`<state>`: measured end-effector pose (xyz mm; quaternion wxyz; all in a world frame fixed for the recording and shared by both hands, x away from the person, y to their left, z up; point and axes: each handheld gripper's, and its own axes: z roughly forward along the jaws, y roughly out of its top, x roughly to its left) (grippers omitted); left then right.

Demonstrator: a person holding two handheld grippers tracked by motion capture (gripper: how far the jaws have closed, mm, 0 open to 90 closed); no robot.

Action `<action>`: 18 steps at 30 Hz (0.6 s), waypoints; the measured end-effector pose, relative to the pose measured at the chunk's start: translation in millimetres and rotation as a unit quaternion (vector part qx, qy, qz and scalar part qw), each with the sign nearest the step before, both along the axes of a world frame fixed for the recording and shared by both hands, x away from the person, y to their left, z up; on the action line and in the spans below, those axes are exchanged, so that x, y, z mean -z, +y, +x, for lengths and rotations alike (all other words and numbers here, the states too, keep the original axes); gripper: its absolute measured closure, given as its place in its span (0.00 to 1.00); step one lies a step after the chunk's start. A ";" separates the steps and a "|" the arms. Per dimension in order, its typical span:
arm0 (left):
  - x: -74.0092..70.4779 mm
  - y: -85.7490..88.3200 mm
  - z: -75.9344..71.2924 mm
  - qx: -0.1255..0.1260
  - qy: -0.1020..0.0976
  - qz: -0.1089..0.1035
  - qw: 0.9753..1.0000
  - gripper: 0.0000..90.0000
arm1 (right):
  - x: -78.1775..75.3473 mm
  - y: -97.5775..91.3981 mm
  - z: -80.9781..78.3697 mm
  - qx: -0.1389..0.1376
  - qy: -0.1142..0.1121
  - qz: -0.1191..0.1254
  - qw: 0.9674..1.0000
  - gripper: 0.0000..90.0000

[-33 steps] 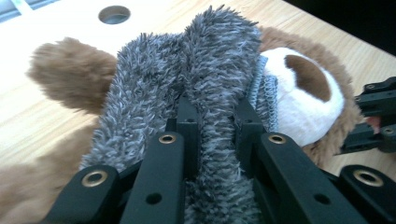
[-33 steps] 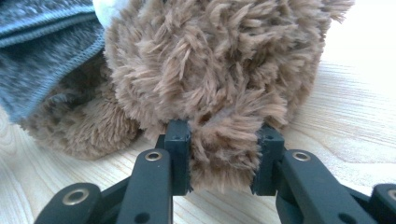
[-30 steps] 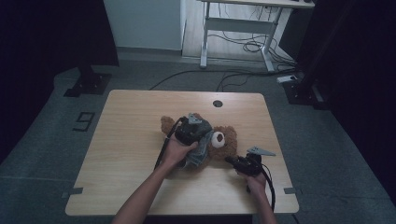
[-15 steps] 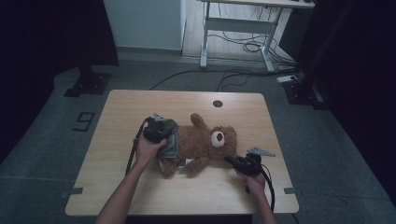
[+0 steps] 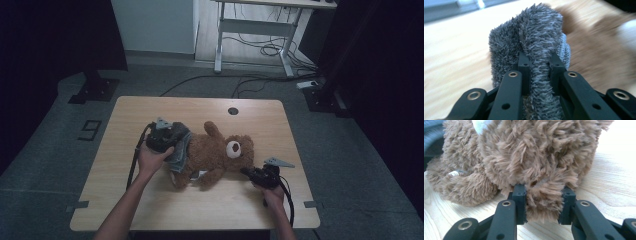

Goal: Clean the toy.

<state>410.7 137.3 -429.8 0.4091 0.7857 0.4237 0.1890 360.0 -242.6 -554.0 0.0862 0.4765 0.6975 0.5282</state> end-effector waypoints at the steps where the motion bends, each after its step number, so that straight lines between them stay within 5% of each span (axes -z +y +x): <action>1: -5.6 -8.7 -2.8 0.012 -0.006 -0.002 1.000 0.85 | 0.0 0.3 -0.1 0.001 0.000 0.001 1.000 0.74; 7: -17.1 -74.4 -8.0 0.074 -0.021 0.020 0.997 0.85 | 0.0 0.3 -0.1 0.001 -0.001 0.000 1.000 0.74; 11: -4.1 -108.6 2.7 0.093 0.007 0.023 0.995 0.85 | -0.1 -0.1 0.0 -0.002 -0.001 -0.002 1.000 0.74; 13: 7.6 -123.0 9.5 0.101 0.036 0.008 0.994 0.85 | 0.2 -0.3 0.3 -0.003 -0.002 -0.001 1.000 0.74; 18: 25.0 -133.7 17.8 0.097 0.064 -0.002 0.993 0.85 | 0.6 -1.5 1.1 -0.003 0.004 -0.006 1.000 0.74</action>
